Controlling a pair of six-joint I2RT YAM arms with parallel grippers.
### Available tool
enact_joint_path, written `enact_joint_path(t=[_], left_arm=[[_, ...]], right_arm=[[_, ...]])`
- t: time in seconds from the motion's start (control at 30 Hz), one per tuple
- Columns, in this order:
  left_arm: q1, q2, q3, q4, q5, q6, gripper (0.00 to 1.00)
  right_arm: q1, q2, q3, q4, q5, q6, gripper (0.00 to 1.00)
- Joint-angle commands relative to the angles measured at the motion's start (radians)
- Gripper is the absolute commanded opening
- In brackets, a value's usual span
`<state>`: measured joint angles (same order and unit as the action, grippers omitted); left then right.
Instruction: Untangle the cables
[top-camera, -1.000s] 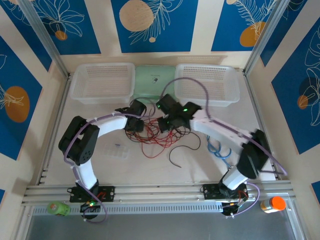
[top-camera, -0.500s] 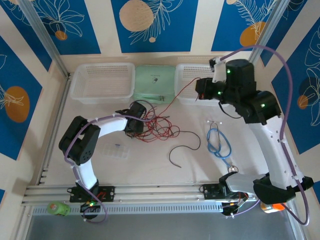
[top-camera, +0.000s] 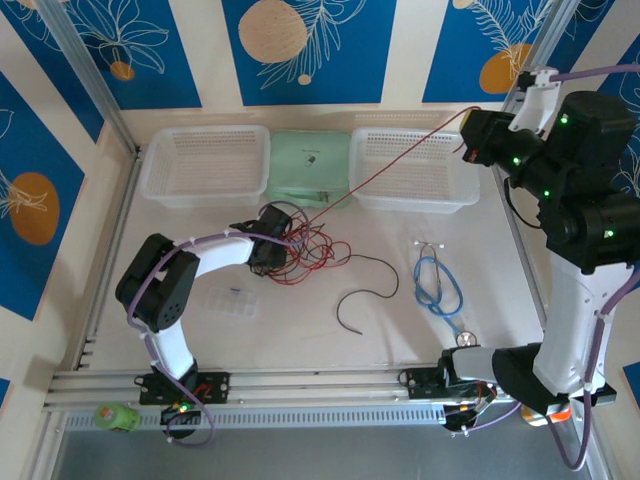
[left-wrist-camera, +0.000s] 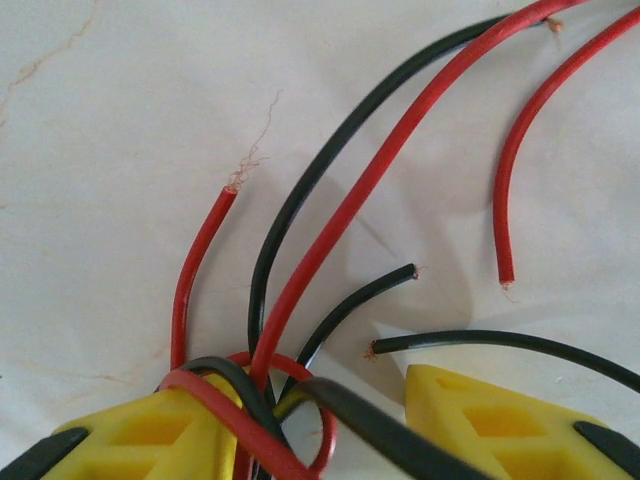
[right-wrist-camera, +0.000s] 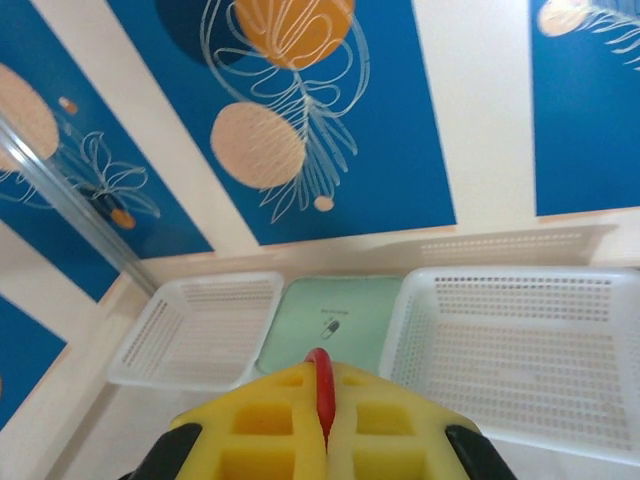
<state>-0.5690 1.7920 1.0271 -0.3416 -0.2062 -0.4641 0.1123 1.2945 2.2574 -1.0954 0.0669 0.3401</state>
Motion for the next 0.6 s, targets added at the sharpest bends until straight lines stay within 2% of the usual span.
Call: enact_joint_path(t=[0.0, 0.2, 0.4, 0.57], left_arm=[[0.022, 0.028, -0.048, -0.092, -0.074, 0.008, 0.44], [0.06, 0.017, -0.039, -0.136, -0.096, 0.003, 0.44], [0.103, -0.052, -0.034, -0.15, -0.078, 0.002, 0.57], [0.124, -0.064, 0.0, -0.164, -0.068, 0.022, 0.57]], right_arm=[[-0.073, -0.012, 0.055, 0.077, 0.058, -0.01, 0.0], [-0.2, -0.027, 0.086, 0.135, 0.158, -0.009, 0.0], [-0.295, -0.014, 0.088, 0.188, 0.242, 0.011, 0.0], [-0.374, 0.001, 0.088, 0.229, 0.252, 0.062, 0.0]])
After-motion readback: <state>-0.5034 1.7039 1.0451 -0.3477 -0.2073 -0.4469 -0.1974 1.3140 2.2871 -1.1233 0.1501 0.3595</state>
